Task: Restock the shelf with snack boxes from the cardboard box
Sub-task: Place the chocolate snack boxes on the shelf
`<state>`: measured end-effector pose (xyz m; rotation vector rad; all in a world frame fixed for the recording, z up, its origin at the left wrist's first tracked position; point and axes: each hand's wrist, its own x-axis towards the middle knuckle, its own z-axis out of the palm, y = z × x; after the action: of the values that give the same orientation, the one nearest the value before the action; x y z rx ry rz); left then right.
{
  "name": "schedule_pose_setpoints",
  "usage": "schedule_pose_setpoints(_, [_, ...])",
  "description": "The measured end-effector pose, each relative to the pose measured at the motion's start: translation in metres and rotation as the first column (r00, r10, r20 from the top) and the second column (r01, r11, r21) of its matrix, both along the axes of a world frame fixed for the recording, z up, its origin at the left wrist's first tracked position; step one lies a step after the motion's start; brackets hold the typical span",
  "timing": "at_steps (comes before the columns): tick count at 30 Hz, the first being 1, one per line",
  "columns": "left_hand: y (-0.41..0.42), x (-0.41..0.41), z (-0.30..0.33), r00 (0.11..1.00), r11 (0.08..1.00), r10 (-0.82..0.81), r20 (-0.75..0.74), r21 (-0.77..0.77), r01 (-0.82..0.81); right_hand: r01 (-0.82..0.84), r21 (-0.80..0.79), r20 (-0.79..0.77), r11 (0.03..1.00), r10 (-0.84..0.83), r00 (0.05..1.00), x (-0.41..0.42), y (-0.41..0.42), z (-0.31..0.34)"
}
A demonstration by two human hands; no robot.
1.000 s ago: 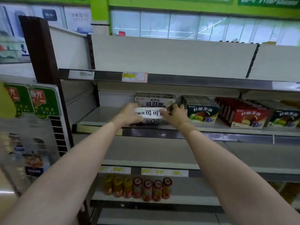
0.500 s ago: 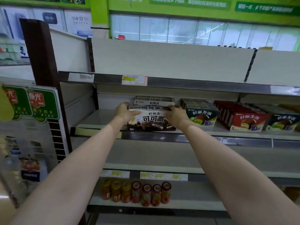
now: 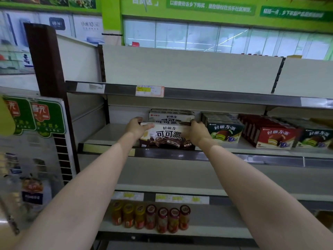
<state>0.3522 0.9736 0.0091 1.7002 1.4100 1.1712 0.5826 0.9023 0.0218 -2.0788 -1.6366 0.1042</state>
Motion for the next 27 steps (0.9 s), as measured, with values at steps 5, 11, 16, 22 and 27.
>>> schedule_pose_setpoints(5, [0.003, 0.001, -0.005, 0.999, 1.0, -0.027, 0.022, 0.011, 0.026, 0.015, 0.008, 0.033, 1.0, -0.015, 0.999, -0.003, 0.007, -0.012])
schedule_pose_setpoints(11, [0.012, 0.019, -0.01, 0.994, 0.997, -0.066, 0.088, -0.025, 0.068, 0.039, 0.026, 0.089, 0.999, -0.042, 0.995, 0.01, 0.028, -0.02])
schedule_pose_setpoints(16, [0.039, 0.036, -0.017, 0.996, 1.0, -0.013, 0.093, -0.019, 0.015, 0.076, -0.009, 0.101, 0.997, -0.074, 0.992, 0.019, 0.054, -0.024])
schedule_pose_setpoints(22, [0.062, 0.045, -0.017, 0.995, 0.998, 0.065, -0.073, 0.028, -0.063, 0.08, -0.034, 0.062, 0.996, -0.078, 0.995, 0.024, 0.083, -0.025])
schedule_pose_setpoints(27, [0.076, 0.052, -0.015, 0.99, 0.994, 0.105, -0.096, 0.021, -0.104, 0.074, 0.015, 0.109, 0.997, -0.075, 0.991, 0.027, 0.1, -0.028])
